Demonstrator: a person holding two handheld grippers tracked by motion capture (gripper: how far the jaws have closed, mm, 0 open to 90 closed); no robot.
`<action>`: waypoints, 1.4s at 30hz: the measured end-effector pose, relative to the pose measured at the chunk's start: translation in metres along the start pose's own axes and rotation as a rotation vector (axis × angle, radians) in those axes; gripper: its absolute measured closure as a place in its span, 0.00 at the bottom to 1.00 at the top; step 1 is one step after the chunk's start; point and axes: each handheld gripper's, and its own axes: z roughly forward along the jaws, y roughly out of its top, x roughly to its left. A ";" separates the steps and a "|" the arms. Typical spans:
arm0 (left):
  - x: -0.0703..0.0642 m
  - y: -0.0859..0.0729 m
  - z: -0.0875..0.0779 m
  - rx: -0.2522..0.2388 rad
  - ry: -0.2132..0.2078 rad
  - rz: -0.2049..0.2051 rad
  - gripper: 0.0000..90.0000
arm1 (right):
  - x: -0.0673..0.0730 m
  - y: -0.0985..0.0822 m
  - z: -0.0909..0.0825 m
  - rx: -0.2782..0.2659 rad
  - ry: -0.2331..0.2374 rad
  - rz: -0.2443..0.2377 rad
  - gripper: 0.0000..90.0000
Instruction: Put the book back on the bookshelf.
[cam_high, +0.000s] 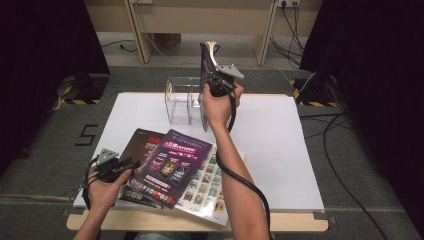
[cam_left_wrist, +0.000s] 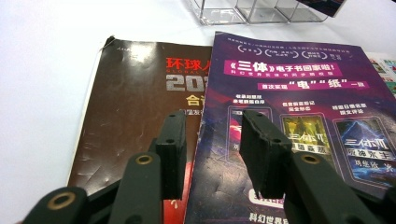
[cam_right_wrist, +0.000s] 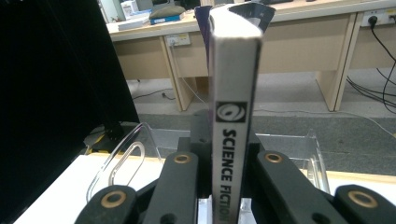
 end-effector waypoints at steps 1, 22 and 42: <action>0.001 0.000 0.000 0.000 0.002 -0.001 0.68 | 0.000 -0.001 0.005 -0.001 -0.003 0.001 0.92; 0.001 -0.001 0.001 0.005 -0.002 -0.002 0.68 | -0.003 -0.027 0.022 -0.024 -0.053 -0.017 0.92; -0.002 -0.003 0.004 0.015 -0.009 0.004 0.67 | -0.017 -0.017 0.003 0.122 -0.006 0.024 0.79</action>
